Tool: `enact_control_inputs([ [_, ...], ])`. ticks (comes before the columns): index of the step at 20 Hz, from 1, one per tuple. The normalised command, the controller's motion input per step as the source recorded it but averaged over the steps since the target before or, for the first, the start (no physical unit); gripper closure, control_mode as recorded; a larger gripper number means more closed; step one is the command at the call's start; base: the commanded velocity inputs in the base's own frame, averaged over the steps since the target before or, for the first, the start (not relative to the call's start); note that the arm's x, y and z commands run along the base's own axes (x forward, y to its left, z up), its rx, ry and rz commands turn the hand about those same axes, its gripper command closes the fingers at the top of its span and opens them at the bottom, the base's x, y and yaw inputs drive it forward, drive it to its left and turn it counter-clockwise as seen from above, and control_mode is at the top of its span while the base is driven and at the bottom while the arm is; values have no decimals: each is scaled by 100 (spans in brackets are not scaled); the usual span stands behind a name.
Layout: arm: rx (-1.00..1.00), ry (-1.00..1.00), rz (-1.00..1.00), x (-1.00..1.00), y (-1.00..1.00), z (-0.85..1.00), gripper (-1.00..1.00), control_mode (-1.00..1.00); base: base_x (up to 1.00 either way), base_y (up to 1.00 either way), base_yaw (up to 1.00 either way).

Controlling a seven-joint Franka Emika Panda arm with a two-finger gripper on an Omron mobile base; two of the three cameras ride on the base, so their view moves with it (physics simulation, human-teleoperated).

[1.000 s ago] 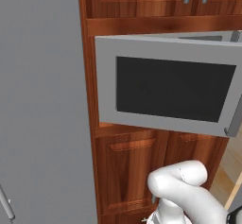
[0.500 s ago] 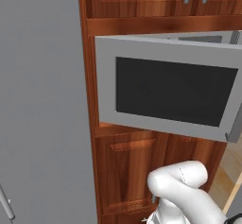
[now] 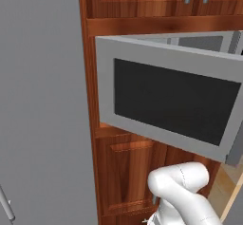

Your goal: Open the microwave door.

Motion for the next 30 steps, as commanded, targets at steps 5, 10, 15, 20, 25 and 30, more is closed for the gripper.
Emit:
enact_control_inputs([
  [5, -10, -1, 25, -83, 100, 0, -100, -100, 0, 0, 0],
  [10, -1, -4, 31, -36, 98, 0, -100, -100, 0, 0, 0],
  [15, 9, 0, 44, 7, 61, 0, -100, -100, 0, 0, 0],
  [20, 11, -1, 47, 20, 66, 0, -100, -100, 0, 0, 0],
  [25, 6, -11, 38, 31, 96, -11, -100, -100, 0, 0, 0],
  [30, 1, -14, 33, 6, 100, -4, -100, -100, 0, 0, 0],
])
